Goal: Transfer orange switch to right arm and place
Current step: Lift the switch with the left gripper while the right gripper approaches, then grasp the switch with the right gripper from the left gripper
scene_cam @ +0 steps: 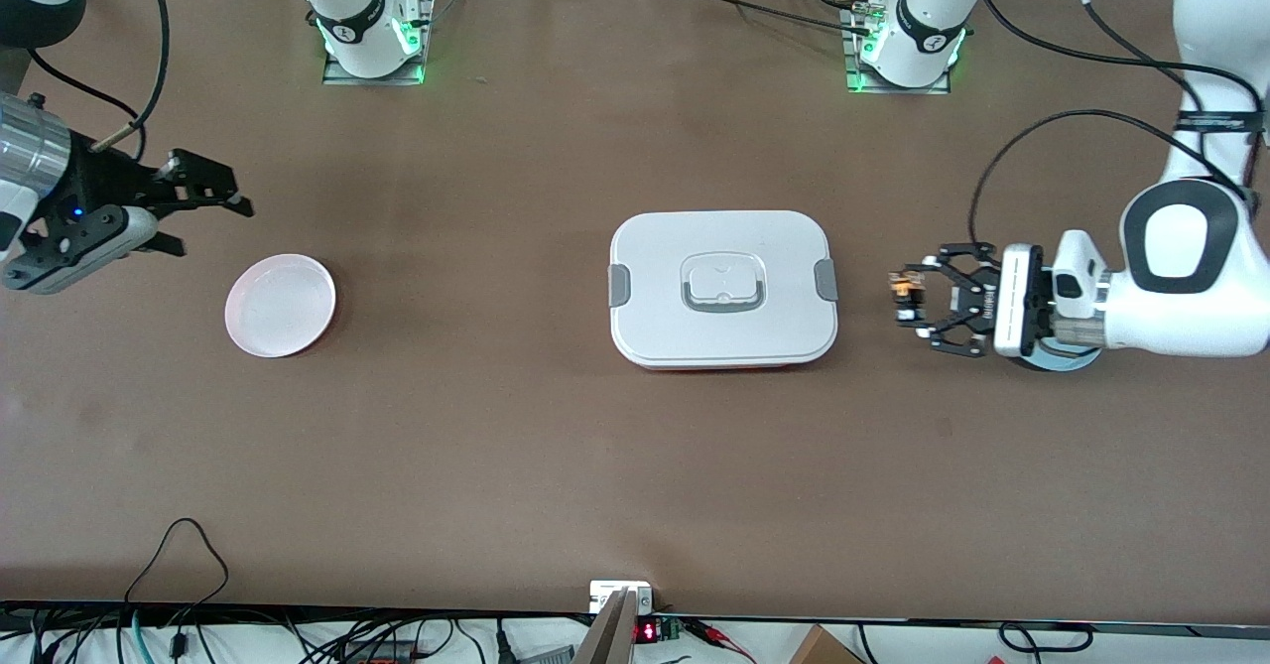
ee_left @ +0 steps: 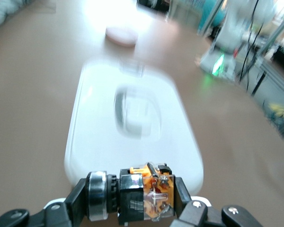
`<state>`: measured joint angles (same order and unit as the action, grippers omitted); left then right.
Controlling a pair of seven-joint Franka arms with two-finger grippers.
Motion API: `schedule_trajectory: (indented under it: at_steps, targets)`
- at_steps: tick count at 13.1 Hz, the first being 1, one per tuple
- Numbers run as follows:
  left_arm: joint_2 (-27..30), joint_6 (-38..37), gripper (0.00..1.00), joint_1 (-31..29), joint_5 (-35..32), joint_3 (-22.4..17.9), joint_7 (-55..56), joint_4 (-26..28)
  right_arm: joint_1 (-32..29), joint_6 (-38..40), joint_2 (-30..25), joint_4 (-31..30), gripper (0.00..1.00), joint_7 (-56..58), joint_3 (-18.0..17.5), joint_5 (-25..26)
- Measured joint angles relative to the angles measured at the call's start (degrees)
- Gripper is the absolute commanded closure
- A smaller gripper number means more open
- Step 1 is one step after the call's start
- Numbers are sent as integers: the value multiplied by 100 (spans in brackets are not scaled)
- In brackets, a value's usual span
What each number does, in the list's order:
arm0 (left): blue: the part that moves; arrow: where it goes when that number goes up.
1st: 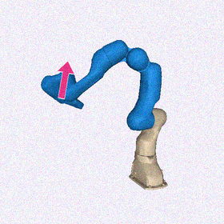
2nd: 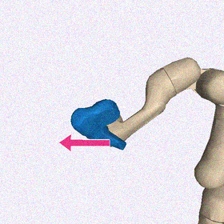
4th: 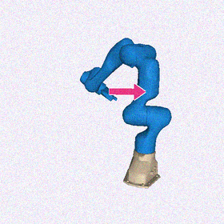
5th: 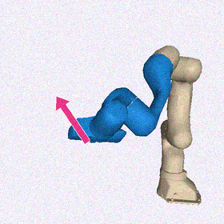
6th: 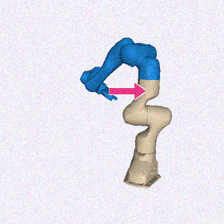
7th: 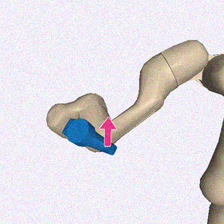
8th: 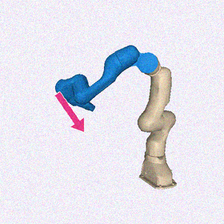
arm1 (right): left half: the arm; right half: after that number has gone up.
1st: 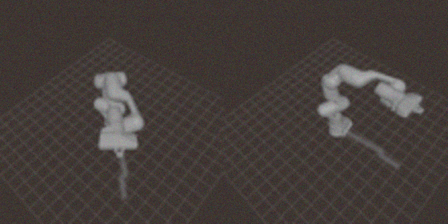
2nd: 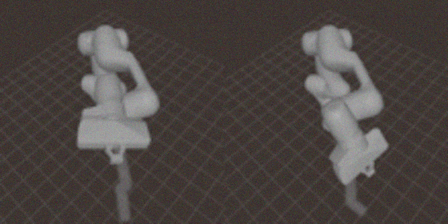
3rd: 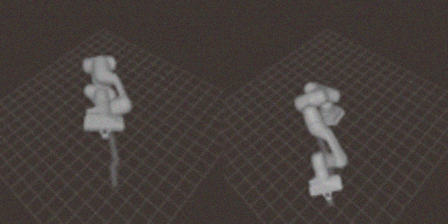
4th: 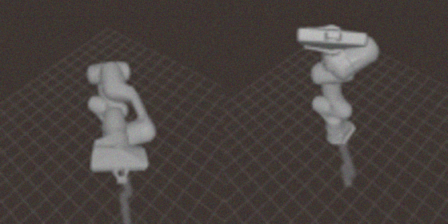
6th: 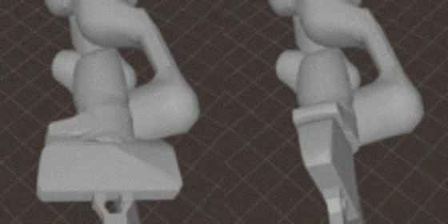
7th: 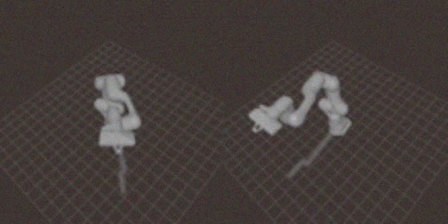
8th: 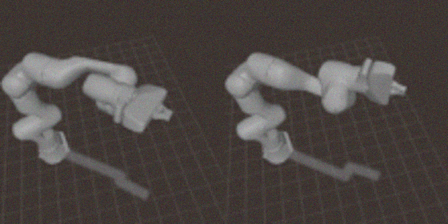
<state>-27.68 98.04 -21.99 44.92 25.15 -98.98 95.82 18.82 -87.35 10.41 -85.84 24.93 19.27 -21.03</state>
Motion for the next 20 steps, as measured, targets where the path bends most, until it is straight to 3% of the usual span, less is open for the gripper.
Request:
schedule_trajectory:
  at_steps: [4,9,12,20]
  targets:
    - [-4,368,69,694,1661,254,0,-6,-4,95,499,-67,0,-669,-1,-2165]
    - [-11,2060,69,1965,3436,290,-378,-12,31,106,1002,-102,0,-1243,-21,-4683]
    - [-14,2754,69,2469,3702,292,-413,-12,248,13,1227,-276,0,-1247,-49,-5584]
    - [-62,2802,69,2519,3748,292,-748,-9,1039,-503,1587,-1087,0,-330,-62,-7666]
